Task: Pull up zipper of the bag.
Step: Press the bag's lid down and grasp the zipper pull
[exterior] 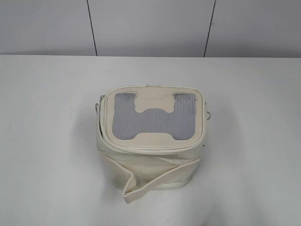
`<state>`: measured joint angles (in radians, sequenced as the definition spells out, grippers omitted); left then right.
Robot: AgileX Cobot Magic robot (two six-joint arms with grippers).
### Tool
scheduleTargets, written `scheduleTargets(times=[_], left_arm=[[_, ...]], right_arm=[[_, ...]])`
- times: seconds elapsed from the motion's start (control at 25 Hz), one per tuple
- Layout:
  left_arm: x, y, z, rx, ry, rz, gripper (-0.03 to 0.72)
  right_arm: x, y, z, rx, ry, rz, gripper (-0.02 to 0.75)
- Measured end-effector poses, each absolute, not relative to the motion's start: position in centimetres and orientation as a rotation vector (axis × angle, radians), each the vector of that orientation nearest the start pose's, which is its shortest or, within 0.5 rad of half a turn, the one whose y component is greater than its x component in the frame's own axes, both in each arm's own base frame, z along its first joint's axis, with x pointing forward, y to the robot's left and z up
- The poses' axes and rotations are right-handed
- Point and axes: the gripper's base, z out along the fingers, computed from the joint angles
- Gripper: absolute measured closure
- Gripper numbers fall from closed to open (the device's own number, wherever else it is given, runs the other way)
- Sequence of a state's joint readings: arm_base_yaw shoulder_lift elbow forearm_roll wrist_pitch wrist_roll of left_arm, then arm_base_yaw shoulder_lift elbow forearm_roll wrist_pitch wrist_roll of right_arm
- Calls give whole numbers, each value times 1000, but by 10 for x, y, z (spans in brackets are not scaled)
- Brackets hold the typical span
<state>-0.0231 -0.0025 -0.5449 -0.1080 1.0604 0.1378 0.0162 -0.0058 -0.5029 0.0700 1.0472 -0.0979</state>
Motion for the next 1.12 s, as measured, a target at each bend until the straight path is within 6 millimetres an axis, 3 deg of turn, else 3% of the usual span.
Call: scheduleTargets(times=[0.28, 0.44, 0.64, 0.8, 1.12], left_arm=[[7, -13, 308, 182, 1970, -148, 452], [32, -16, 317, 153, 1965, -195, 449], [81, -25, 318, 62, 2037, -347, 447], [121, -32, 316, 57, 2142, -420, 405], [192, -51, 308, 164, 2341, -622, 379]], right_arm=[[-5, 6, 280, -163, 2013, 77, 153], [8, 5, 284, -196, 2066, 61, 153], [42, 7, 297, -220, 2073, 43, 153], [70, 14, 311, -355, 2073, 29, 153], [150, 44, 345, -548, 2135, 26, 153]])
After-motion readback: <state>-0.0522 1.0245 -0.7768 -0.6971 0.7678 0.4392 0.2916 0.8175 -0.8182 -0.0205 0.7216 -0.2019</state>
